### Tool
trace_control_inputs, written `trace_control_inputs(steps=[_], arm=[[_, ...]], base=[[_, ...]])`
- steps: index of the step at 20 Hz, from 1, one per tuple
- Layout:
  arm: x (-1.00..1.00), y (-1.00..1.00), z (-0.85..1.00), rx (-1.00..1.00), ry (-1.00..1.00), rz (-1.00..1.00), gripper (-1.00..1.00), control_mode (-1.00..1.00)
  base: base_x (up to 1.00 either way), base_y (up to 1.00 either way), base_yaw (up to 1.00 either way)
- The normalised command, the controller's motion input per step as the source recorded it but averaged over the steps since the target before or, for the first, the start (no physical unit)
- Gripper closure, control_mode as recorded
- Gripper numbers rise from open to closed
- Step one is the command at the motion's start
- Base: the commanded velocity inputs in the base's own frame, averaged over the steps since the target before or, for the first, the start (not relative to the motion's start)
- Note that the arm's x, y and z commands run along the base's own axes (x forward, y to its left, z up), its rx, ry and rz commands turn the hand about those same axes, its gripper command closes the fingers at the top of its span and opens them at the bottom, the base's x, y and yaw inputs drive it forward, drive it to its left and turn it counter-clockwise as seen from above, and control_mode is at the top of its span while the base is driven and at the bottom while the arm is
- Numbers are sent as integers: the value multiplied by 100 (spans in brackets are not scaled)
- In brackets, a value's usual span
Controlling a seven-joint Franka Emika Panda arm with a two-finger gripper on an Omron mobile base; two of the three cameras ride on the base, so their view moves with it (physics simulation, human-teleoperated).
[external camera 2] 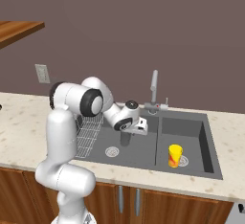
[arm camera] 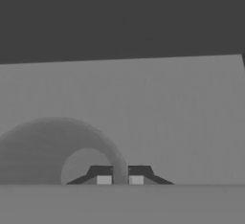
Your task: Move any existing items from the left basin to the right basin for drying. Then move the glass cup from the counter to the left basin of the sink for washing.
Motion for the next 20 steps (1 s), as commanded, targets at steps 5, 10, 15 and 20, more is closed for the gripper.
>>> trace_control_inputs(steps=[5, 10, 15, 20], arm=[[0, 0, -26, 0, 0, 0, 100, -100], [-8, 0, -11, 0, 1, 0, -100, -100], [-19, 1, 2, 0, 0, 0, -100, -100], [-21, 5, 12, 0, -1, 0, -100, -100]], base=[[0, 0, 0], [0, 0, 0], [0, 0, 0], [0, 0, 0]])
